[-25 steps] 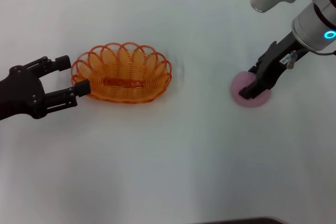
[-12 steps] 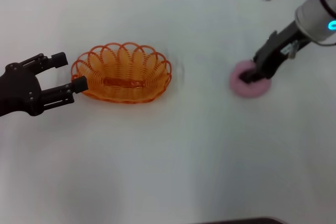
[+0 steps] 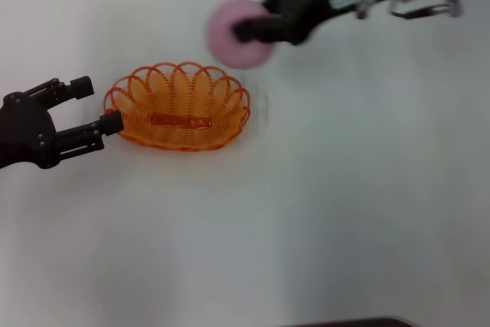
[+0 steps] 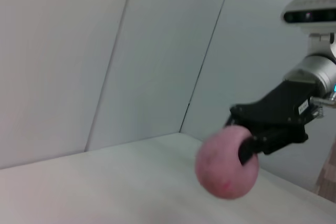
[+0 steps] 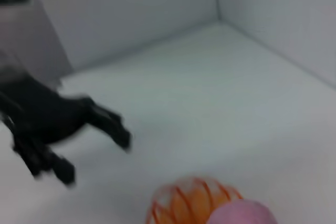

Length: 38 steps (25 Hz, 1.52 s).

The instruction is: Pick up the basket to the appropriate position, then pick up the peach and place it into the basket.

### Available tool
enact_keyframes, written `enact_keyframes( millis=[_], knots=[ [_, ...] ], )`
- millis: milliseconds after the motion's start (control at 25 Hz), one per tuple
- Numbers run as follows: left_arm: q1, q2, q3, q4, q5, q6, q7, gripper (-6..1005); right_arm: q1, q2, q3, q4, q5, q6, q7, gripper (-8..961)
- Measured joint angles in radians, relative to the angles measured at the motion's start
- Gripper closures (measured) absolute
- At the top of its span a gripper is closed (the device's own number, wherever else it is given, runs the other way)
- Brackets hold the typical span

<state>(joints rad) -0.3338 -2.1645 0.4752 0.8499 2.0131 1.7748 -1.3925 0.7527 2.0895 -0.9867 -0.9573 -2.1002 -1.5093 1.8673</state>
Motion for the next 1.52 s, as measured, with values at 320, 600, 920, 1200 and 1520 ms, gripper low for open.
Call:
enact_keyframes(
  millis=[320,600,920,1200,1520],
  knots=[
    [-0.006,0.002,0.001,0.000,-0.002,-0.004,0.000,145,0.076,0.006,-0.104,0.243,0.246,0.190,-0.196,655],
    [-0.007,0.002,0.000,-0.001,-0.002,-0.017,0.000,145,0.086,0.005,-0.114,0.267,0.261,0.194,-0.215,480],
    [-0.010,0.002,-0.007,-0.001,-0.002,-0.019,0.000,145,0.046,-0.004,-0.080,0.228,0.268,0.106,-0.216,152],
    [-0.007,0.004,-0.026,0.013,-0.002,-0.019,-0.001,145,-0.123,-0.012,-0.011,0.063,0.269,-0.068,-0.217,9],
    [0.008,0.012,-0.108,0.056,0.005,-0.002,-0.016,144,-0.324,-0.066,0.130,-0.004,0.257,-0.197,-0.230,10]
  ],
)
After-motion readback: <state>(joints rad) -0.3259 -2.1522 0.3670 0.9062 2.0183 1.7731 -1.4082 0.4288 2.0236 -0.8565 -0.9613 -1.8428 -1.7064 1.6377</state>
